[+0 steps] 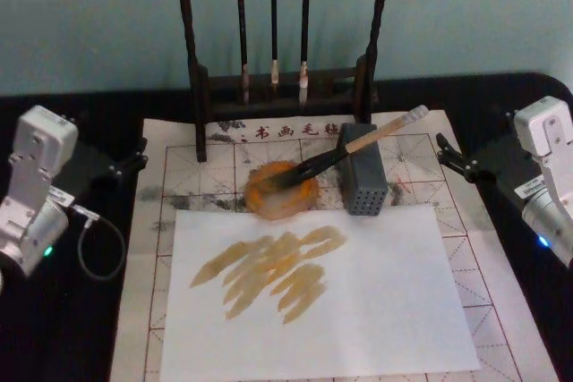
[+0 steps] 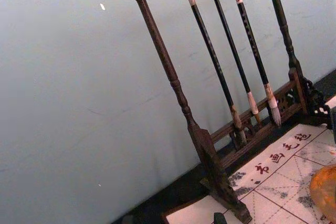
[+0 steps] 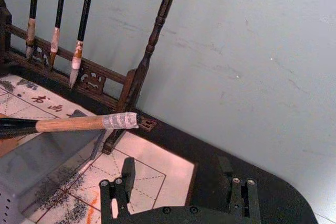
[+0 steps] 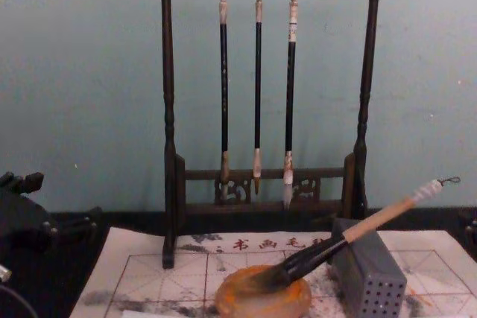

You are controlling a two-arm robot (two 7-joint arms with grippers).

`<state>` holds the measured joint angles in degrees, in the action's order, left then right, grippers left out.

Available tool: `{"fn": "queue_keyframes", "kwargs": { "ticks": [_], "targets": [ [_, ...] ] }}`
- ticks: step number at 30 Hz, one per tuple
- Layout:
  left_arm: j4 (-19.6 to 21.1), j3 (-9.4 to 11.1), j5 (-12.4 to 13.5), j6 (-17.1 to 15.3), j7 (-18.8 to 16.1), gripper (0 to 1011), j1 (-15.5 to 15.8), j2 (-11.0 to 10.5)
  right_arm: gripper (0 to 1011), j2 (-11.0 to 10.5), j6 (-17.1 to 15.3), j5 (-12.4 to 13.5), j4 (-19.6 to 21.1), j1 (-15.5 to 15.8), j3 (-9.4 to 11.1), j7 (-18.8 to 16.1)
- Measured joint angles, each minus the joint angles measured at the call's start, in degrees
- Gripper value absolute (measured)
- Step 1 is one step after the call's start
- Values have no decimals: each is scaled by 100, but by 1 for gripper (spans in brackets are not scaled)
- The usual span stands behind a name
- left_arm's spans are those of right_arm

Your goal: Pick up the brush from the inkstone, write on the paper, then place the brush back to its original position.

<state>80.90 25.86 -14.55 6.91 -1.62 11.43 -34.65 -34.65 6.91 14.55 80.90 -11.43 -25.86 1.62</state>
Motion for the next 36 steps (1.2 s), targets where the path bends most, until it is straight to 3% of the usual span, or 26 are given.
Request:
{"fn": "queue_keyframes", "kwargs": {
  "ticks": [21, 25, 28, 31, 32, 36],
  "targets": [
    [0, 0, 0, 0, 0, 1001, 0, 0, 1000, 1, 1, -3, 0, 1, 4, -1],
    [0, 0, 0, 0, 0, 1001, 0, 0, 1000, 16, 83, -2, 9, 63, 97, -60],
    [0, 0, 0, 0, 0, 1001, 0, 0, 1000, 51, 151, 193, 31, 146, 206, -214],
    [0, 0, 0, 0, 0, 1001, 0, 0, 1000, 116, 164, 617, 78, 296, 367, -513],
    [0, 0, 0, 0, 0, 1001, 0, 0, 1000, 116, 164, 617, 78, 296, 367, -513],
    [0, 0, 0, 0, 0, 1001, 0, 0, 1000, 204, 155, 1113, 156, 458, 552, -865]
  ]
}}
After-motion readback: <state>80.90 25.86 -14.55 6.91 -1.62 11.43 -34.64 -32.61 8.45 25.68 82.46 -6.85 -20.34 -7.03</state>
